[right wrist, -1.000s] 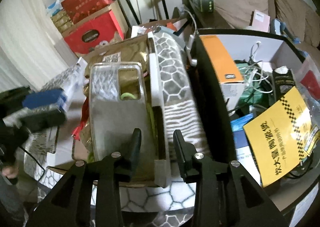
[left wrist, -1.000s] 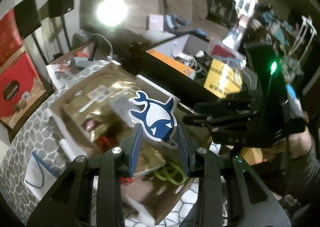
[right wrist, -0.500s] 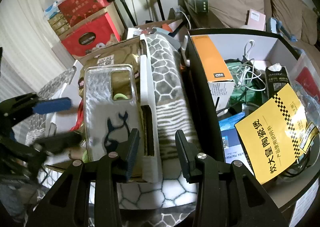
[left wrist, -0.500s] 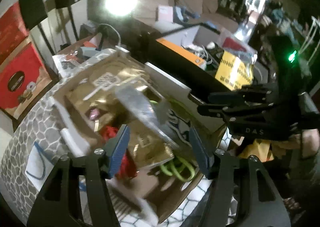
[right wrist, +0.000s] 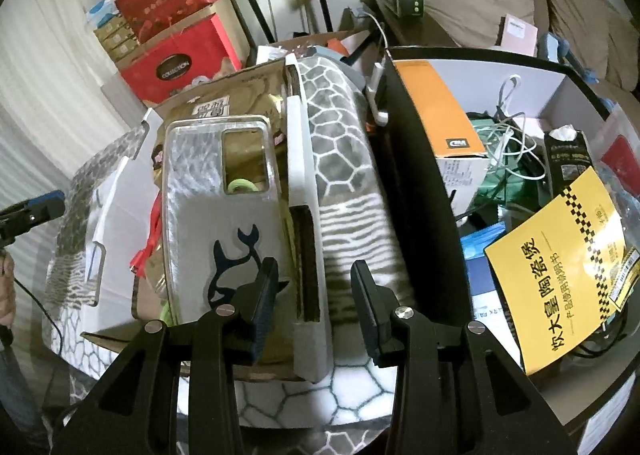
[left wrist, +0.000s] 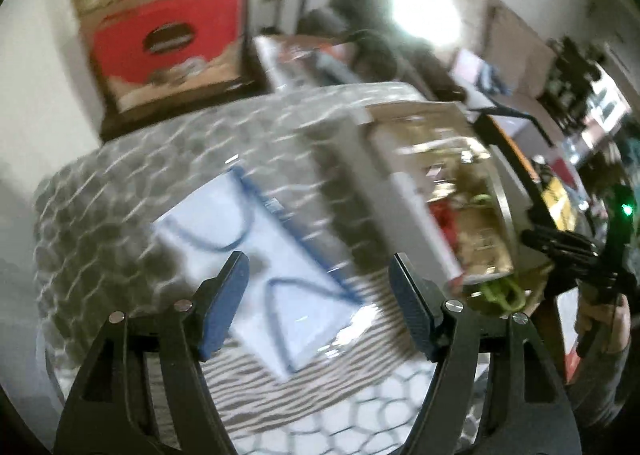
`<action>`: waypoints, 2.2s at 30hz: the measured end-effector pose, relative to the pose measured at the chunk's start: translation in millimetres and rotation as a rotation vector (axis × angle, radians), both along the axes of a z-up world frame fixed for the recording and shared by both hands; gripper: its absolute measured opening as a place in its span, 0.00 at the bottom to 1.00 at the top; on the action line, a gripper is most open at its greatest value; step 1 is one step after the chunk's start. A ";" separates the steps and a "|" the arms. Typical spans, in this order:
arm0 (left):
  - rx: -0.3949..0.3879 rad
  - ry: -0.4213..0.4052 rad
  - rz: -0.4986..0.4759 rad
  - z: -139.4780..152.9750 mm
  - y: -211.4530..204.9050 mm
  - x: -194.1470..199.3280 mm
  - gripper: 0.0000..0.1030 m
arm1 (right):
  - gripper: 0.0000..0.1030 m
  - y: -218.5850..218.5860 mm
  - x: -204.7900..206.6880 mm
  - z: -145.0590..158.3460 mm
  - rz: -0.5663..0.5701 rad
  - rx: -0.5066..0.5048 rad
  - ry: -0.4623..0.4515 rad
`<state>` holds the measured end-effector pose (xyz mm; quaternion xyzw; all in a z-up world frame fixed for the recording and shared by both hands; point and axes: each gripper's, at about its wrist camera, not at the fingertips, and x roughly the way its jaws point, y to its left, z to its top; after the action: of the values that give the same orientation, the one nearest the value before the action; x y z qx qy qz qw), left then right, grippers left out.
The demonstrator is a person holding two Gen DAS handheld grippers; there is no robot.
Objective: Organize objects
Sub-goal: 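Grasp the white face-mask pack with blue stripes with the left tool, then carry the face-mask pack into the box and open the left tool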
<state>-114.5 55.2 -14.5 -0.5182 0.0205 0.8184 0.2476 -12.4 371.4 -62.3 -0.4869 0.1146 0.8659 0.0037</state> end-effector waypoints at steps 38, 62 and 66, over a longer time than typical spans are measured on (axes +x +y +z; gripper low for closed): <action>0.173 -0.146 0.281 -53.5 -41.6 -29.7 0.00 | 0.39 -6.8 -12.2 -4.0 0.013 0.013 -0.022; 0.279 -0.066 0.028 49.9 69.6 -4.0 0.00 | 0.39 -7.6 -14.0 -2.0 0.021 0.009 -0.019; 0.278 -0.100 -0.020 46.4 108.2 -1.1 0.00 | 0.39 -6.4 -13.4 -2.7 0.022 0.008 -0.021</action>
<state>-115.6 163.3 31.9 -0.5190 -0.1001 0.7838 0.3259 -25.8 365.0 -65.0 -0.4972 0.1057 0.8612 -0.0028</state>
